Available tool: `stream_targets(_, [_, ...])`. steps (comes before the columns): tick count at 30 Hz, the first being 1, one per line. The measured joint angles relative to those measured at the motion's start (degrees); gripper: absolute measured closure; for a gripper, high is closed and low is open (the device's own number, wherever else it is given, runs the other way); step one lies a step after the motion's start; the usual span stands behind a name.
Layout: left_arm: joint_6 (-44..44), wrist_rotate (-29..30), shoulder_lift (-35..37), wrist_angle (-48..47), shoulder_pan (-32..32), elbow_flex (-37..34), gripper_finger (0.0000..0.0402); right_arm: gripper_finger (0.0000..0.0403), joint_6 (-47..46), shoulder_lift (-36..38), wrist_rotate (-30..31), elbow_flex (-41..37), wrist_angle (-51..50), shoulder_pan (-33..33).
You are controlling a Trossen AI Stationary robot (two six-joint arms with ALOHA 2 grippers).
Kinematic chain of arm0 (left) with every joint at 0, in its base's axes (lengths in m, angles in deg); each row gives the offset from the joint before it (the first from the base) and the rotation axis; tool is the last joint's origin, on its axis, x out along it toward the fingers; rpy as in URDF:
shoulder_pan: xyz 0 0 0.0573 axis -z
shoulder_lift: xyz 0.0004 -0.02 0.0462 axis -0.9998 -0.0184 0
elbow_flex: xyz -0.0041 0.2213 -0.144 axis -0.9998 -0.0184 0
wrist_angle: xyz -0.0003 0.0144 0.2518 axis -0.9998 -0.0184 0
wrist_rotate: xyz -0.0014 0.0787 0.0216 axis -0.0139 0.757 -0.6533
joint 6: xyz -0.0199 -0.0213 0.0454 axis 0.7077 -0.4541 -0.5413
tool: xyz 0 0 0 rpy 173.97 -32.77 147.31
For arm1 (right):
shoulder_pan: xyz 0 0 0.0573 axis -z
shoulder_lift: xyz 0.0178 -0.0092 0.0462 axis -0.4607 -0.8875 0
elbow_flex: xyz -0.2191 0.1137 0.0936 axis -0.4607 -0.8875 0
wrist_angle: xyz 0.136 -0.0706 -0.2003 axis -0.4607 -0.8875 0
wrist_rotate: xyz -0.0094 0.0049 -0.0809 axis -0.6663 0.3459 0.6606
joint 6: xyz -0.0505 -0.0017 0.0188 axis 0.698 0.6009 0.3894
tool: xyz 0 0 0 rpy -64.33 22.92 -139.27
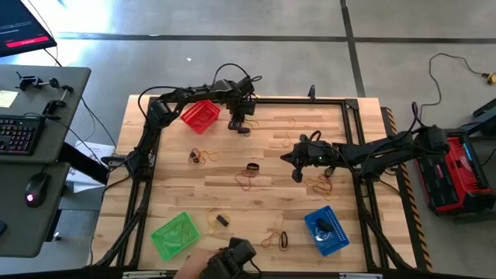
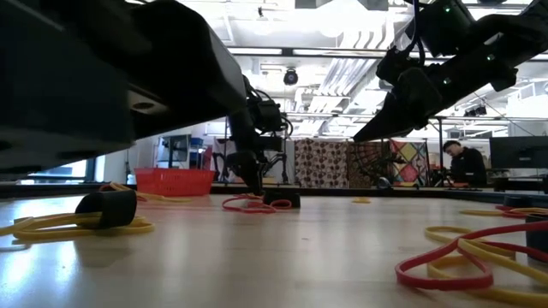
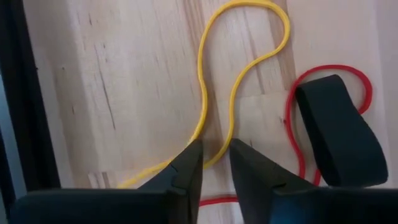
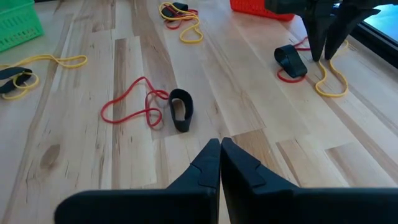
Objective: Sort rubber bands into baskets
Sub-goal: Put the yellow rubber band into the green basket
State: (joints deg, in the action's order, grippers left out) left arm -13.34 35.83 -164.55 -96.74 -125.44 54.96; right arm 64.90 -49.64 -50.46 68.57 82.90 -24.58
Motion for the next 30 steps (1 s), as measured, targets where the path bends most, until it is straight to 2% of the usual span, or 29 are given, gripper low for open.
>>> stream_targets(7, [-2.0,-0.3,0.0,-1.3,0.4,0.0,0.0397,0.0403,-0.4,0.0,0.0,0.0,0.0,0.0])
stream_targets(20, [-0.5,0.3,5.7,-5.6,2.2,-0.2,0.0401,0.0403,-0.2,0.0,0.0,0.0,0.0,0.1])
stream_targets(30, [0.9,0.5,15.0,-7.4,5.4,-0.1,0.0401,0.0403,1.7,0.0,0.1,0.0,-0.2,0.2])
